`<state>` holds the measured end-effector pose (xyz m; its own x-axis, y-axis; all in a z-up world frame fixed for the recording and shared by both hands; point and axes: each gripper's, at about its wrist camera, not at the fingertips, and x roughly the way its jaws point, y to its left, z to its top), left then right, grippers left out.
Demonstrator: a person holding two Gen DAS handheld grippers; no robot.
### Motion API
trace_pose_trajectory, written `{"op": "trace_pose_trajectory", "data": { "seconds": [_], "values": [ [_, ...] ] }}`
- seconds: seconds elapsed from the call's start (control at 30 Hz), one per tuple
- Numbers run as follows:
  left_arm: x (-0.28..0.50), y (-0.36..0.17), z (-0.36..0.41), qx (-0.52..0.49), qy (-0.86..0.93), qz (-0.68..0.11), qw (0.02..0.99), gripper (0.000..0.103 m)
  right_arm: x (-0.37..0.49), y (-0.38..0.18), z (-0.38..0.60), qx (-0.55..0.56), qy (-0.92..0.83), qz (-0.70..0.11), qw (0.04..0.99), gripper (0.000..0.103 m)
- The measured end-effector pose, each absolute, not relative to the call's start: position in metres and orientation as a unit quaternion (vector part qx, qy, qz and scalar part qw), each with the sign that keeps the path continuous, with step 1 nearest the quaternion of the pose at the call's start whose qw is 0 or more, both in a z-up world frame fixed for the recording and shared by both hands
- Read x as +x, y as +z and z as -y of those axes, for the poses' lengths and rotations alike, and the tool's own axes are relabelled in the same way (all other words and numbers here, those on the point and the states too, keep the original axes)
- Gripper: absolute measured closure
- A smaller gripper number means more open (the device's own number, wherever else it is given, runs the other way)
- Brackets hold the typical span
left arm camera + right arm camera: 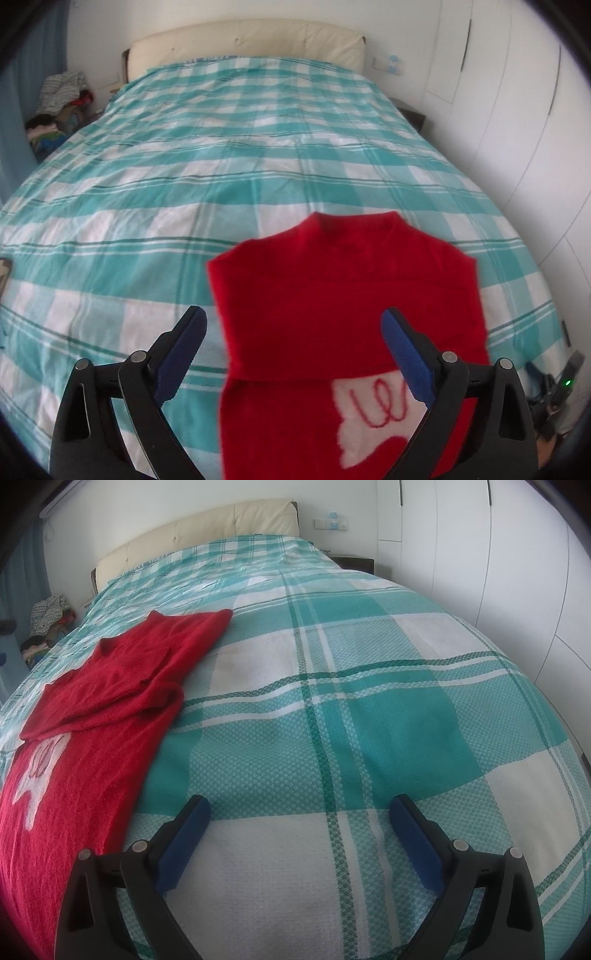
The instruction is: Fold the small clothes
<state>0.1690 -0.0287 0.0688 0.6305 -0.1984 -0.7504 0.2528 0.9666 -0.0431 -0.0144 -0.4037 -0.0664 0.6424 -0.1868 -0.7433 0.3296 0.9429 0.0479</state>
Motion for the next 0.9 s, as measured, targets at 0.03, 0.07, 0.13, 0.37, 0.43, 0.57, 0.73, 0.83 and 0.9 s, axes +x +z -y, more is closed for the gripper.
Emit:
{"op": "trace_pose_trajectory", "data": {
  "seconds": [0.03, 0.07, 0.13, 0.37, 0.43, 0.57, 0.73, 0.83, 0.9],
  "values": [
    [0.161, 0.06, 0.011, 0.043, -0.105, -0.41, 0.905, 0.007, -0.014, -0.066, 0.403, 0.089, -0.144, -0.398, 0.902, 0.006],
    [0.152, 0.051, -0.007, 0.049, -0.087, -0.41, 0.907, 0.007, -0.015, -0.066, 0.403, 0.088, -0.145, -0.398, 0.901, 0.006],
    [0.135, 0.031, -0.04, 0.05, -0.055, -0.411, 0.908, 0.007, -0.015, -0.064, 0.401, 0.084, -0.149, -0.398, 0.901, 0.006],
    [0.113, -0.044, -0.108, -0.016, 0.026, -0.443, 0.896, 0.007, -0.023, -0.057, 0.398, 0.076, -0.178, -0.385, 0.903, 0.006],
    [0.112, -0.062, -0.113, -0.028, 0.035, -0.453, 0.89, 0.007, -0.024, -0.058, 0.4, 0.076, -0.182, -0.387, 0.901, 0.006],
    [0.114, -0.07, -0.112, -0.026, 0.033, -0.463, 0.885, 0.002, -0.025, -0.06, 0.402, 0.081, -0.182, -0.392, 0.898, 0.006],
    [0.117, -0.079, -0.113, -0.026, 0.023, -0.479, 0.877, 0.0, -0.021, -0.064, 0.403, 0.079, -0.183, -0.4, 0.895, 0.004],
    [0.118, -0.082, -0.115, -0.032, 0.019, -0.482, 0.875, 0.0, -0.021, -0.065, 0.403, 0.078, -0.184, -0.402, 0.894, 0.003],
    [0.118, -0.082, -0.113, -0.028, 0.02, -0.482, 0.875, 0.0, -0.02, -0.065, 0.404, 0.078, -0.184, -0.403, 0.893, 0.003]
  ]
}}
